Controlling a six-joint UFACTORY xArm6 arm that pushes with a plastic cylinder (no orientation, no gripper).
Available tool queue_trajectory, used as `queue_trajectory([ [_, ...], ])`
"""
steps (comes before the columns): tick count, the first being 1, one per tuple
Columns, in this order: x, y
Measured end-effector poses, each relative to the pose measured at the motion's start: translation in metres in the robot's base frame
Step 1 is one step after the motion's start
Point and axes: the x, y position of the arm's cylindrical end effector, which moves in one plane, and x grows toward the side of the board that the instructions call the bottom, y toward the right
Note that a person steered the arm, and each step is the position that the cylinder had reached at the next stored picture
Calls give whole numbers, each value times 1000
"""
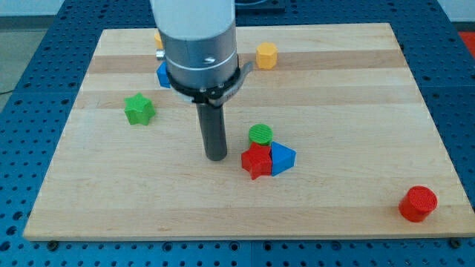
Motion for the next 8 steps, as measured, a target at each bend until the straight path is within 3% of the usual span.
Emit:
queue_trajectory([
  [2,15,65],
  [4,60,87],
  [6,68,40],
  [8,81,115],
])
